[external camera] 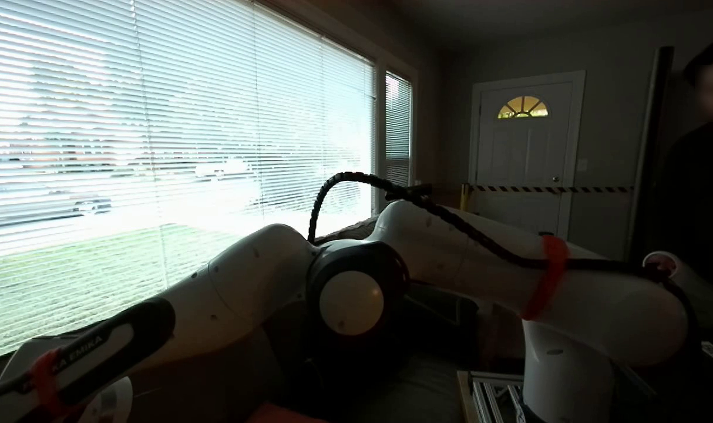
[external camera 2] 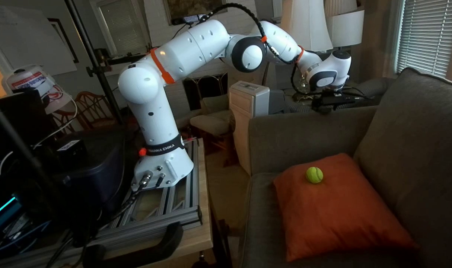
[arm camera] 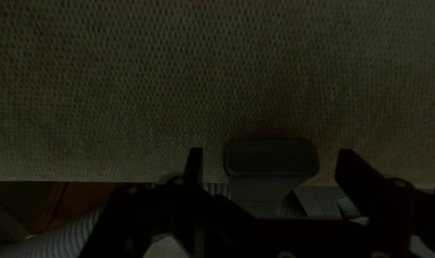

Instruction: Move the remote on the arm rest to the orange cushion

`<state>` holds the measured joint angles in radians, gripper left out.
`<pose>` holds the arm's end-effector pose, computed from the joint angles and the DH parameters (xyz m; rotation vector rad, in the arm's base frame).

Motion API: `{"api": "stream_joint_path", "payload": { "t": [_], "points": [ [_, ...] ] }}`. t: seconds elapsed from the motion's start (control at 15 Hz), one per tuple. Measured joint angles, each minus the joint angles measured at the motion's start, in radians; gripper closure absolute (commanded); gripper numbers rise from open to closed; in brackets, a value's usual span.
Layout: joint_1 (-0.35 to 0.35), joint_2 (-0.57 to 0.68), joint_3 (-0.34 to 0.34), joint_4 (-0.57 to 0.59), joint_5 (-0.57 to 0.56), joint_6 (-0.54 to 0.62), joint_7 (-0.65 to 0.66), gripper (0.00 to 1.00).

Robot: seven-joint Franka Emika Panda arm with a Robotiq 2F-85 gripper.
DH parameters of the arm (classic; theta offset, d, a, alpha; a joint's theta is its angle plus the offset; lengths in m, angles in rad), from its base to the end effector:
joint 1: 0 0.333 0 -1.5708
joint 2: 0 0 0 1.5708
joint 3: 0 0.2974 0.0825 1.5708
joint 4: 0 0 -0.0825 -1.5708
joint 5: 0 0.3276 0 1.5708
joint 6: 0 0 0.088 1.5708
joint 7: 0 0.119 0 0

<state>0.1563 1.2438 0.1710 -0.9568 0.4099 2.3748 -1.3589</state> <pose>0.7058 0.1934 0.1307 -2.2295 -1.6614 -0.5448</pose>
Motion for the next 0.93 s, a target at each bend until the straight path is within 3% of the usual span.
{"api": "stream_joint_path", "payload": {
  "t": [0.27, 0.73, 0.93],
  "points": [
    [0.0, 0.0, -0.005, 0.0, 0.0, 0.0, 0.0, 0.66],
    [-0.002, -0.004, -0.005, 0.003, 0.0, 0.0, -0.009, 0.67],
    [-0.038, -0.055, 0.004, -0.001, 0.012, 0.001, -0.02, 0.67]
  ]
}}
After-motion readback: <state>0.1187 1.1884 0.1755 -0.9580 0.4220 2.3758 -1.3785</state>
